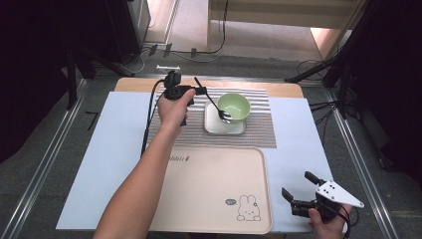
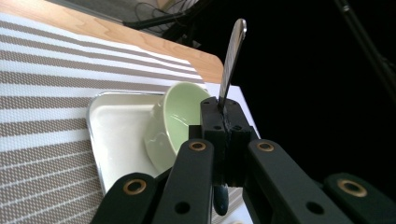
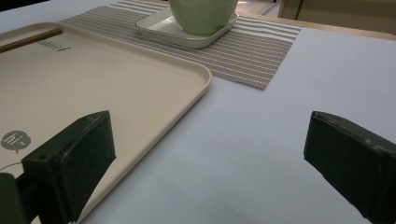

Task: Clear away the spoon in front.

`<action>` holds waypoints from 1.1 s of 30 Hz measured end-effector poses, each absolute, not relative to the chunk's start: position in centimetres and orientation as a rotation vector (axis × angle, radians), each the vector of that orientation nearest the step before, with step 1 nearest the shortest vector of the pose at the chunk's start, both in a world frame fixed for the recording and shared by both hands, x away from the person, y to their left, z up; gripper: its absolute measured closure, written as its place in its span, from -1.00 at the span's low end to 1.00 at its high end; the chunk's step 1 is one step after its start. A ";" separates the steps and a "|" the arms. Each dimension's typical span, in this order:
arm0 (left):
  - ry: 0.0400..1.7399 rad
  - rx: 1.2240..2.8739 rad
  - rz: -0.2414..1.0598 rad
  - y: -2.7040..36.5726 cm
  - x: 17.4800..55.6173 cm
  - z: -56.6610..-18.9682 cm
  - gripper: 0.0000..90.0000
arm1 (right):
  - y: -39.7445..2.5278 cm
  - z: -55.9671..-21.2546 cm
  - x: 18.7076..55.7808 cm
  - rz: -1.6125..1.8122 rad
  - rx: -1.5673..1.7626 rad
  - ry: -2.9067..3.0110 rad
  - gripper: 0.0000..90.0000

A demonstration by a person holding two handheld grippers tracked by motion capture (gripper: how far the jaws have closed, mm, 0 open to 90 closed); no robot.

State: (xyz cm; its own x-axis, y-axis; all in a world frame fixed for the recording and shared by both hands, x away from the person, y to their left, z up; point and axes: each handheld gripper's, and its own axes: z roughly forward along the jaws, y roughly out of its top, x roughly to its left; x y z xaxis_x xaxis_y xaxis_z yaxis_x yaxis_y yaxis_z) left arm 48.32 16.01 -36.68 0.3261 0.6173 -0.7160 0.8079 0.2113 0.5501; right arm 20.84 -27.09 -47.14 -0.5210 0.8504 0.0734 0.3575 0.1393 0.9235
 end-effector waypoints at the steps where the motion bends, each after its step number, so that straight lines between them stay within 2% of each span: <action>1: 1.367 1.489 -0.219 16.1 48.1 -36.7 1.00 | -27.1 -47.1 20.8 1.369 1.155 1.946 -0.95; 27: 1.316 1.564 -0.252 19.3 42.7 -38.4 1.00 | -26.6 -47.1 20.9 1.363 1.145 1.959 -0.95; 33: 1.299 1.623 -0.245 20.0 41.4 -38.7 1.00 | -26.6 -47.1 20.9 1.367 1.147 1.957 -0.95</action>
